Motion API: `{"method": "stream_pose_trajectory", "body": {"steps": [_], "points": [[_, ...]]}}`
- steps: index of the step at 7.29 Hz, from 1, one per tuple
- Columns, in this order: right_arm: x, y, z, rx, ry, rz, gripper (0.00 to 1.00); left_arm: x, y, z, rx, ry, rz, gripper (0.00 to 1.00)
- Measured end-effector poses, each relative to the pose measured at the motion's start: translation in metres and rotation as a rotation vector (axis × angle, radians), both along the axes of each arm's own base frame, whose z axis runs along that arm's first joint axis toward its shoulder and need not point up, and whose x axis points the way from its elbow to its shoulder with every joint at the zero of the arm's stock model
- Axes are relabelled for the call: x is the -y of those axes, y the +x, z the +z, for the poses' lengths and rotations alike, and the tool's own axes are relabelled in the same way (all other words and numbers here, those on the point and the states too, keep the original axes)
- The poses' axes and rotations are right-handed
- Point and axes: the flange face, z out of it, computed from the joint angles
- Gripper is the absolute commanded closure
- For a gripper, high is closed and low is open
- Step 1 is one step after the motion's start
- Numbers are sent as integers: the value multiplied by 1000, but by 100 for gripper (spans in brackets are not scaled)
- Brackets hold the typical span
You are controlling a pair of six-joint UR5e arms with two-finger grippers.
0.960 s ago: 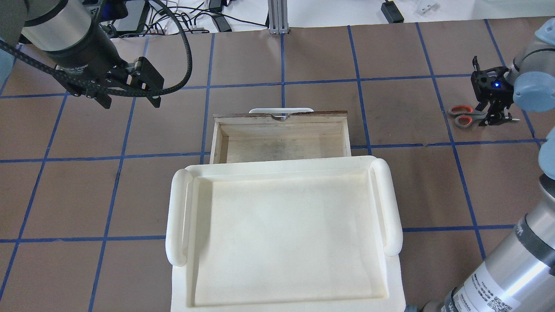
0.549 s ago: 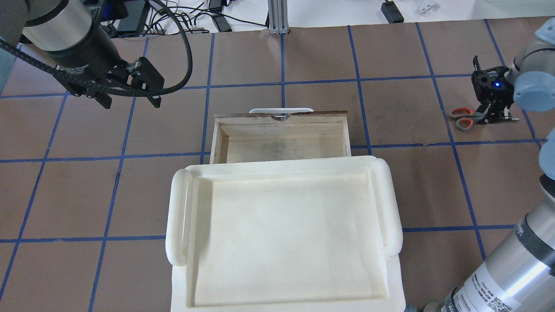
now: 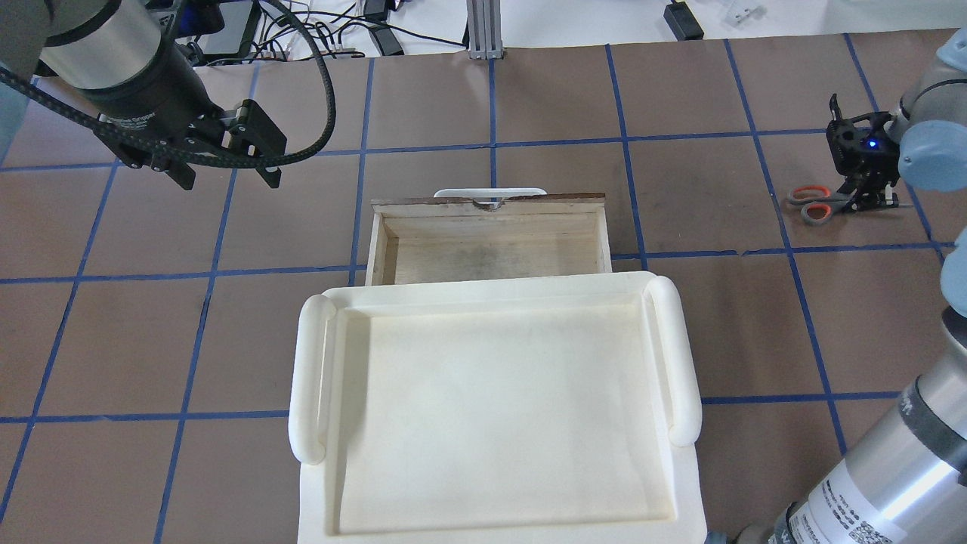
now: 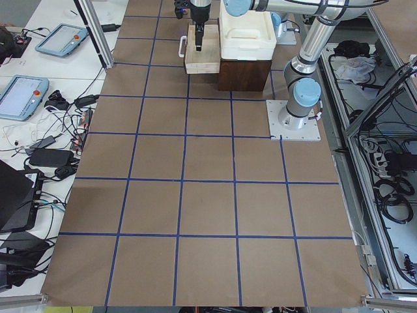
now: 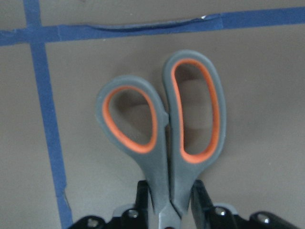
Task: Put scissors in drawer and close it
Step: 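Lower the right gripper and close it on the scissors blades, then lift the scissors with the right gripper and carry them over the drawer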
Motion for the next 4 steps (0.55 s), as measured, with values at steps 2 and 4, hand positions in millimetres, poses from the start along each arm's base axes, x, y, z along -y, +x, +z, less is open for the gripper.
{"method": "stream_pose_trajectory", "body": {"steps": [2, 4], "points": [[-4, 8, 48, -10, -51, -2, 100, 0, 0, 0, 0, 0, 0, 0], [-20, 29, 112, 27, -87, -17, 100, 0, 0, 0, 0, -1, -1, 0]]}}
